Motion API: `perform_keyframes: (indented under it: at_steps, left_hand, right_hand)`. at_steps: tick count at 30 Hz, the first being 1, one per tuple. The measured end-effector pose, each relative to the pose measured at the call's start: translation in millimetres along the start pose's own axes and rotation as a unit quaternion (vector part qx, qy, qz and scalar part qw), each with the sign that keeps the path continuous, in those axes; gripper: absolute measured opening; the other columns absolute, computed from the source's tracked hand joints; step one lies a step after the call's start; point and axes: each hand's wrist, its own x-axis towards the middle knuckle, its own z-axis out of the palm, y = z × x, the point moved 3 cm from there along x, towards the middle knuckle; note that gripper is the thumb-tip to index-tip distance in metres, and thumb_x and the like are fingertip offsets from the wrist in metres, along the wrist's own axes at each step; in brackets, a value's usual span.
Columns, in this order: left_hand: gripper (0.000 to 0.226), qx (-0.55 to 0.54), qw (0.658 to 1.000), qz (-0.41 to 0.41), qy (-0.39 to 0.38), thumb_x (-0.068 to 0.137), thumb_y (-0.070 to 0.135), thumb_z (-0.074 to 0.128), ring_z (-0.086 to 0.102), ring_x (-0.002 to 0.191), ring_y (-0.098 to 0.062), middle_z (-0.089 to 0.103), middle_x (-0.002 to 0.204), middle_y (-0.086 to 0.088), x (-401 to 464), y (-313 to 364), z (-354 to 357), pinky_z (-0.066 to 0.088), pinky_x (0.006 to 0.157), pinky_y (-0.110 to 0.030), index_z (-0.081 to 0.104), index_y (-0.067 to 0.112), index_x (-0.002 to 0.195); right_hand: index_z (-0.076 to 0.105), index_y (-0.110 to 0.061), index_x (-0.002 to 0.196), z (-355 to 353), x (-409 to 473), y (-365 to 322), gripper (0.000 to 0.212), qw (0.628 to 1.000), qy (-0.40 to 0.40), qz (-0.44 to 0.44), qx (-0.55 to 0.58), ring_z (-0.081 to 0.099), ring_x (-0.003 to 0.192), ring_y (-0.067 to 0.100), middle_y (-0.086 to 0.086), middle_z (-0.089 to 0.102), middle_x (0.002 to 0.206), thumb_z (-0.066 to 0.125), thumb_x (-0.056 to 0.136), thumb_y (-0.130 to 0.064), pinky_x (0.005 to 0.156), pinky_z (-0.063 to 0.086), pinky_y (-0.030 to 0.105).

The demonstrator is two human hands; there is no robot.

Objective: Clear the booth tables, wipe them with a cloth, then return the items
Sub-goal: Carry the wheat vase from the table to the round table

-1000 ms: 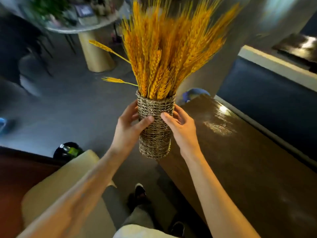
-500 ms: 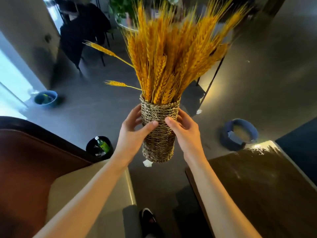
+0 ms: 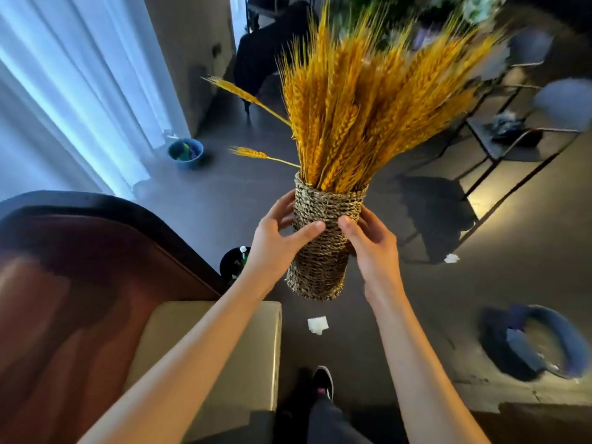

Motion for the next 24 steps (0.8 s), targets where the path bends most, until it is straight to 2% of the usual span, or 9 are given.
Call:
perform_keyframes:
  at_steps: [4,8,11,14,19,24]
  left_hand:
    - [0.086,0.033,0.999,0.004,0.029,0.070,0.053,0.077,0.061,0.119,-0.007,0.064,0.132,0.008,49,-1,3,0.050,0.107,-0.041,0.048,0.024,0.146]
    - [0.087,0.034,0.998,-0.006,0.047,0.072,0.060,0.081,0.061,0.121,-0.010,0.064,0.132,0.009,119,-5,17,0.050,0.107,-0.043,0.048,0.025,0.145]
    - [0.086,0.009,0.998,-0.013,0.054,0.072,0.058,0.077,0.063,0.121,-0.018,0.066,0.131,0.003,174,-3,33,0.050,0.106,-0.048,0.049,0.023,0.145]
    - [0.085,0.012,0.998,-0.014,0.053,0.072,0.057,0.077,0.064,0.120,-0.018,0.066,0.131,0.002,228,1,53,0.051,0.105,-0.048,0.049,0.021,0.145]
    - [0.086,0.013,0.999,-0.018,0.041,0.071,0.058,0.077,0.064,0.120,-0.016,0.066,0.131,0.003,312,0,74,0.051,0.105,-0.048,0.048,0.023,0.145]
    - [0.084,0.001,0.999,-0.022,0.042,0.070,0.058,0.077,0.065,0.118,-0.013,0.067,0.128,0.003,384,-5,79,0.053,0.103,-0.045,0.050,0.025,0.143]
  right_hand:
    - [0.064,-0.016,0.131,6,58,0,0.044,1.000,-0.018,0.008,-0.001,0.070,0.106,0.009,-0.004,0.075,0.112,0.073,0.088,-0.023,0.092,0.055,0.030]
    - [0.065,-0.017,0.129,0,136,-8,0.041,0.999,-0.044,0.005,0.006,0.071,0.102,0.007,-0.008,0.076,0.106,0.073,0.088,-0.020,0.086,0.055,0.026]
    - [0.068,-0.025,0.120,-8,198,-20,0.034,0.998,-0.061,0.001,0.003,0.071,0.101,0.006,-0.011,0.076,0.103,0.074,0.088,-0.020,0.089,0.055,0.028]
    - [0.069,-0.033,0.114,-19,254,-28,0.029,0.998,-0.064,-0.004,-0.003,0.070,0.102,0.006,-0.012,0.076,0.104,0.075,0.087,-0.023,0.095,0.054,0.034]
    - [0.070,-0.032,0.117,-31,341,-37,0.031,0.997,-0.070,-0.011,-0.025,0.069,0.109,0.012,-0.007,0.075,0.110,0.077,0.086,-0.029,0.103,0.051,0.047]
    - [0.069,-0.027,0.119,-24,413,-40,0.030,0.997,-0.072,-0.007,-0.029,0.069,0.109,0.013,-0.005,0.075,0.111,0.073,0.089,-0.025,0.103,0.051,0.047]
